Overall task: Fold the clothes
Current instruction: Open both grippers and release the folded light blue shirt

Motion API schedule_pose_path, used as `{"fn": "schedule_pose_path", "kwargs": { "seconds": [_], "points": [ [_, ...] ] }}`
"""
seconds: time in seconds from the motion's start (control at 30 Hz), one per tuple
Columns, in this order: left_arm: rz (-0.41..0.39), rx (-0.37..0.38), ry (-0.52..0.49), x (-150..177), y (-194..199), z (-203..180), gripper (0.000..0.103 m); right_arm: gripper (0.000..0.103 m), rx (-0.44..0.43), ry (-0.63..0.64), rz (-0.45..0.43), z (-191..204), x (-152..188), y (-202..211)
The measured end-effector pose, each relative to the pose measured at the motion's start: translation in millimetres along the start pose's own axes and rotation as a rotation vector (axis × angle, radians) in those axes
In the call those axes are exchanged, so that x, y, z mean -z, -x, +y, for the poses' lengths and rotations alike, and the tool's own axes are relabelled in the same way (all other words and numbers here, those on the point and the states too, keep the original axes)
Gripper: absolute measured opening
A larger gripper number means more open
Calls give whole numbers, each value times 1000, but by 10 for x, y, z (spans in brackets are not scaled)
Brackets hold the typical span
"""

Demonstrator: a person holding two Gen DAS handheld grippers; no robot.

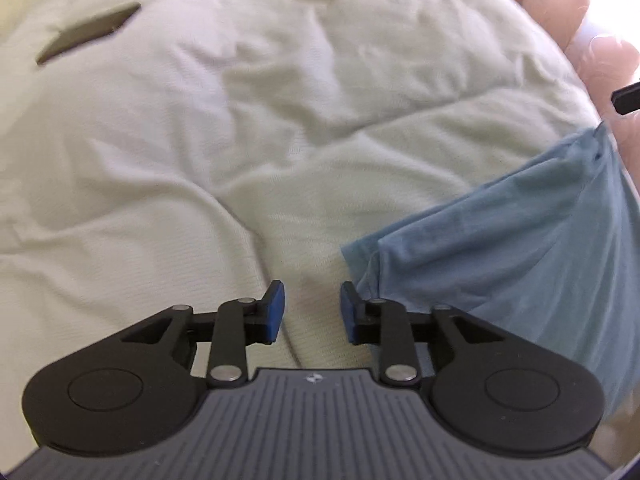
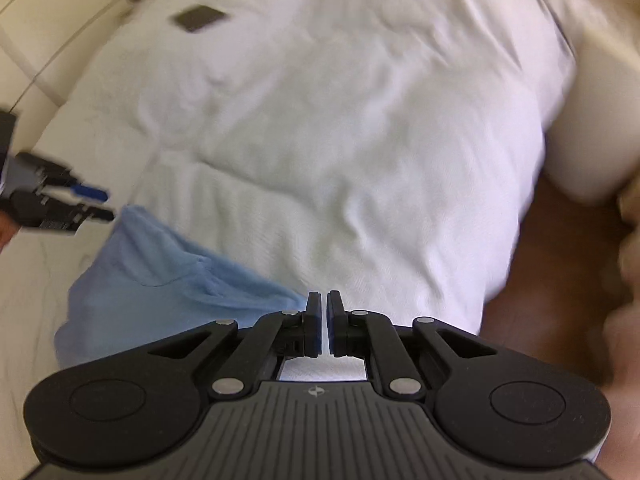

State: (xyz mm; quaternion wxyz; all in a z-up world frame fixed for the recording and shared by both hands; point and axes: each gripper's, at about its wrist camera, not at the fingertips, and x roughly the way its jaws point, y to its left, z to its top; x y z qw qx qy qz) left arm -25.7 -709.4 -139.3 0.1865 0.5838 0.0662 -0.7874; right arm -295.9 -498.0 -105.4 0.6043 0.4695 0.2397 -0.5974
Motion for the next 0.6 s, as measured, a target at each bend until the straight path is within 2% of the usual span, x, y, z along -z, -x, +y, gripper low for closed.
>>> {"fn": "schedule_pose_path", "kwargs": {
  "seconds": [0.07, 0.2, 0.27, 0.33, 0.43, 0.53, 0.6],
  "points": [
    [-49, 44, -16, -8, 110, -72, 20, 12, -65, 81, -8, 189, -30, 17],
    [-29, 116, -83, -5, -68, -347, 20, 12, -197, 212, 25, 599, -77, -247],
    [-19, 152, -117, -3, -157, -485, 20, 12, -228, 257, 58, 725, -90, -434],
    [1, 157, -81, 25, -295, -467, 19, 10, -202, 275, 70, 719, -107, -589],
    [12, 142, 8, 61, -425, -294, 20, 12, -108, 215, 60, 461, -151, -659],
    [13, 120, 52, 107, -423, -197, 13, 15, -56, 162, 78, 207, -142, -642],
    [10, 85, 65, 125, -340, -156, 12, 20, -24, 171, 65, 166, -132, -531]
  ]
}}
